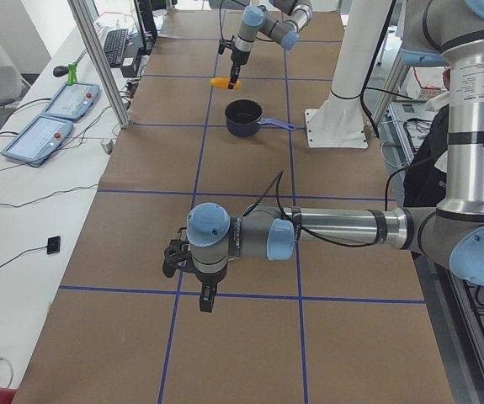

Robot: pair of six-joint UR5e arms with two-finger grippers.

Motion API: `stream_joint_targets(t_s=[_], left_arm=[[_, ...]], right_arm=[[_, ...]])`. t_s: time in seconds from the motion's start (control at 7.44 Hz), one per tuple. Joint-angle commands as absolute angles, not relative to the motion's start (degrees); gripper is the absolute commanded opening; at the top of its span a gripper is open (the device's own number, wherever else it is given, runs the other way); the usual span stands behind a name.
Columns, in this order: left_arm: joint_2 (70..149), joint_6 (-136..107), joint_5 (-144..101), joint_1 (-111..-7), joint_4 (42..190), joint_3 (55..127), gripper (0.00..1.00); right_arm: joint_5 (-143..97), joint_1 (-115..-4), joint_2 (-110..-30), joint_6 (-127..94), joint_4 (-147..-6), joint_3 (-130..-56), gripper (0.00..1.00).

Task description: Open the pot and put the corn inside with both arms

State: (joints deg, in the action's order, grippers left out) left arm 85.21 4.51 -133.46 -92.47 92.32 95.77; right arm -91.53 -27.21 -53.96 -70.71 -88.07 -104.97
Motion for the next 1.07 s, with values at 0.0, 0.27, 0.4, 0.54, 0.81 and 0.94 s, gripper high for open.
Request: stream_joint_targets(t_s=[0.0, 0.27, 0.4, 0.54, 0.81, 0.94], left_arm=[[85.25, 4.39, -133.59, -92.46, 92.37, 95.8, 0.99], [85.25, 4.39, -133.59, -92.46, 92.37, 95.8, 0.99], [85.25, 4.48, -133.59, -92.46, 92.37, 95.8, 0.99], [85.25, 4.57, -133.51, -92.46, 92.37, 95.8, 0.99], [84.99, 4.75, -133.59, -92.37, 92.89, 94.41, 0.99], [84.99, 4.83, -133.51, -92.37, 93.16, 94.05, 0.99]], right_arm=[[-86.76, -21.11, -49.41, -73.38, -88.6, -99.78, 0.36], [-85.26, -20.48, -49.31, -75.32, -88.51, -100.1, 1.0], [-85.51, -21.61, -49.31, -74.54, -88.51, -100.28, 1.0], [-87.69, -25.62, -49.31, -72.88, -88.51, -100.72, 1.0], [-102.14, -40.09, -50.09, -61.93, -88.51, -100.29, 1.0], [-109.18, -48.08, -51.58, -53.44, -88.59, -98.8, 1.0]])
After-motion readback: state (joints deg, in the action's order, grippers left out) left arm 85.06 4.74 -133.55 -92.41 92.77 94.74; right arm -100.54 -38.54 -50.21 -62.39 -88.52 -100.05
